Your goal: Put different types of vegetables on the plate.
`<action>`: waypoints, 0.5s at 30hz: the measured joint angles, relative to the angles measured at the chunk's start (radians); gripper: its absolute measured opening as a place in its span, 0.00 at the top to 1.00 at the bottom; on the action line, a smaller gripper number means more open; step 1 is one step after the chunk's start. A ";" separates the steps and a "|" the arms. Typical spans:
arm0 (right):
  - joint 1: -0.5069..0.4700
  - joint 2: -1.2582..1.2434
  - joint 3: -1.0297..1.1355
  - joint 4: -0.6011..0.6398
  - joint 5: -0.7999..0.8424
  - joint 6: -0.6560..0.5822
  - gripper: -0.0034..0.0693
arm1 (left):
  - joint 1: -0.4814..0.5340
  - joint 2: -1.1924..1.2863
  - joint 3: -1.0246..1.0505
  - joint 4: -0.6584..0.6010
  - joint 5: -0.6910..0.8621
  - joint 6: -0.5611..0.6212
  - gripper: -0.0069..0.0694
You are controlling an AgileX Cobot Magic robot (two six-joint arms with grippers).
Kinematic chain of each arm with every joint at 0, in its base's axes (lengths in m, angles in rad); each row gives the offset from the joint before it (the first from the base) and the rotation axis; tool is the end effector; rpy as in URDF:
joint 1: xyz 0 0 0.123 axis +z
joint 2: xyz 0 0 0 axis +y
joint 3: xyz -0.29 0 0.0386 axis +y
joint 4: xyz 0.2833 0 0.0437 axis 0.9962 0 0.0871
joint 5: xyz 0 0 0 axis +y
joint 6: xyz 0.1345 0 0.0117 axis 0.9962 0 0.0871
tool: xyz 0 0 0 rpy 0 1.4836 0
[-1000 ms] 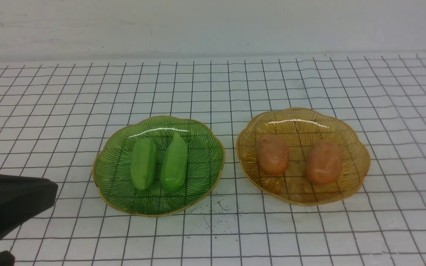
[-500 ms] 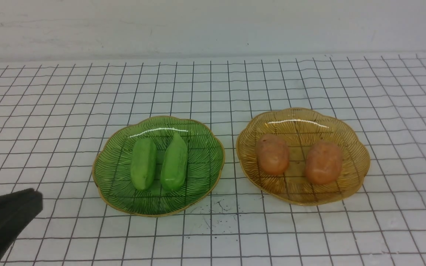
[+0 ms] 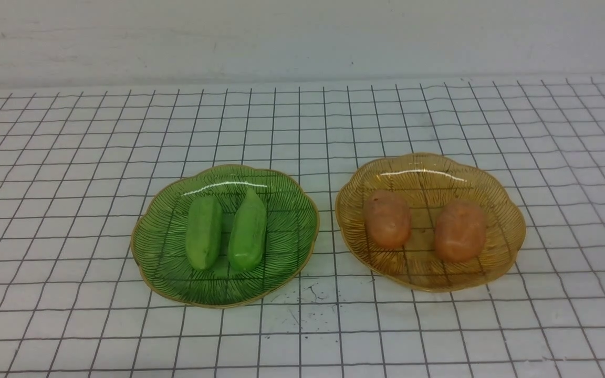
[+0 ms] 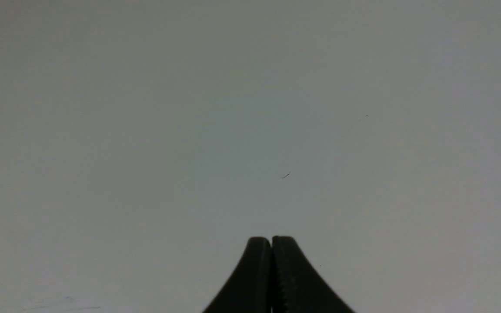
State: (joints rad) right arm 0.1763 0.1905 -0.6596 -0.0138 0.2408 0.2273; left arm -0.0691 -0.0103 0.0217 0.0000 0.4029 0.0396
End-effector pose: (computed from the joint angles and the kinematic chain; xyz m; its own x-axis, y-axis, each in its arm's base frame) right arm 0.0826 0.0143 0.4247 0.2620 0.2623 -0.9288 -0.2332 0.9510 0.2028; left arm 0.1209 -0.0084 0.1556 -0.3176 0.0617 -0.9462 0.0817 0.9960 0.0375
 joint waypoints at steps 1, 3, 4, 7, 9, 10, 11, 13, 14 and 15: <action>0.000 0.000 0.000 0.000 0.000 0.000 0.97 | 0.001 0.000 0.000 0.000 -0.001 0.000 0.92; 0.000 0.000 0.000 0.000 0.000 0.000 0.97 | 0.001 0.000 0.001 0.000 -0.004 0.000 0.92; 0.000 0.000 0.000 0.000 0.000 0.000 0.97 | 0.001 0.000 0.002 0.000 -0.008 0.000 0.92; 0.000 0.000 0.000 0.000 0.000 0.000 0.97 | 0.001 0.000 0.002 0.000 -0.011 0.000 0.92; 0.000 0.000 0.000 0.000 0.000 0.000 0.97 | 0.001 0.000 0.003 0.000 -0.012 0.000 0.92; 0.000 0.000 0.000 0.000 0.000 0.000 0.97 | 0.001 0.000 0.003 0.000 -0.012 0.000 0.92; 0.000 0.000 0.000 0.000 0.000 0.000 0.97 | 0.001 0.000 0.003 0.000 -0.013 0.000 0.92; 0.000 0.000 0.000 0.000 0.000 0.000 0.97 | 0.001 0.000 0.003 0.000 -0.013 0.000 0.92; 0.000 0.000 0.000 0.000 0.000 0.000 0.97 | 0.001 0.000 0.003 0.000 -0.013 0.000 0.92; 0.000 0.000 0.000 0.000 0.000 0.000 0.97 | 0.001 0.000 0.003 0.000 -0.013 0.000 0.92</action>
State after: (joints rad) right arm 0.1763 0.1905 -0.6596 -0.0138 0.2408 0.2273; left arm -0.0683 -0.0103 0.0246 0.0000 0.3895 0.0396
